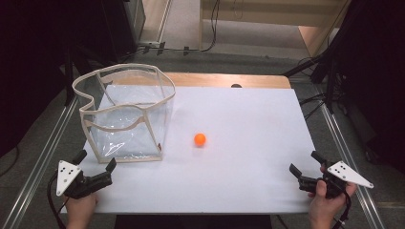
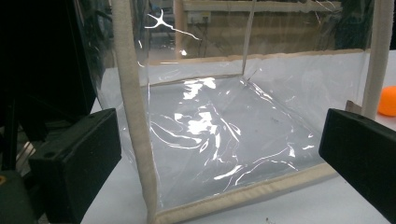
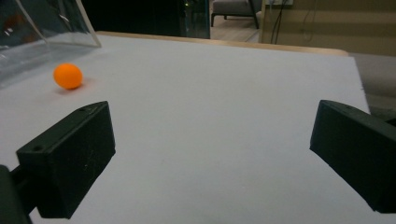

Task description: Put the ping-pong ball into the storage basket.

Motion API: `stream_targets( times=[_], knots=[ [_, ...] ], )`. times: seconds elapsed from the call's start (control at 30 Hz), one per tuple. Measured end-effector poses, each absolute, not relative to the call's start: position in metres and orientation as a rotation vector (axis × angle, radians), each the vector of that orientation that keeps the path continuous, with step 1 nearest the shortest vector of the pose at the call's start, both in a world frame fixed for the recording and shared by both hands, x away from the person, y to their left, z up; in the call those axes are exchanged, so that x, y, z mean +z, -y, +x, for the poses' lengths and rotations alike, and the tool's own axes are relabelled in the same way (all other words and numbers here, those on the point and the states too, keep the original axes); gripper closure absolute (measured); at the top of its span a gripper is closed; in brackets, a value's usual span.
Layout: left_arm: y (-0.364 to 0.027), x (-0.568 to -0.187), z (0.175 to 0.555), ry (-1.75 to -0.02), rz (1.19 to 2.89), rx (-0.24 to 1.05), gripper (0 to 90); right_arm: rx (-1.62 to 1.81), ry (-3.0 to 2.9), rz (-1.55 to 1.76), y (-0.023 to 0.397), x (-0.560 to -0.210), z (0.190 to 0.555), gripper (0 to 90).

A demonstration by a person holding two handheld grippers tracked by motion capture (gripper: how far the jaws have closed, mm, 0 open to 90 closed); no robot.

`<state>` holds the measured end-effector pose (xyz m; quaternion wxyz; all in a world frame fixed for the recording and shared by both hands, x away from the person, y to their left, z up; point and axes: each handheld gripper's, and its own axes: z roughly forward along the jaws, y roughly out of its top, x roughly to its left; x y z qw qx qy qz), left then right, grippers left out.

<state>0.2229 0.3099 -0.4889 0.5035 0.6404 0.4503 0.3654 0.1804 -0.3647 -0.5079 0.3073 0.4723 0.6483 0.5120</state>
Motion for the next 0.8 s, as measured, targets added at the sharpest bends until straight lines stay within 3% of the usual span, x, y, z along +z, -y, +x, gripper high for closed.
stream_targets(
  times=[0.8],
  knots=[
    [-0.308,-0.489,0.221,-1.070,1.552,0.903,0.0,1.460,-2.081,1.078,0.315,-0.473,0.229,0.0]
  ],
)
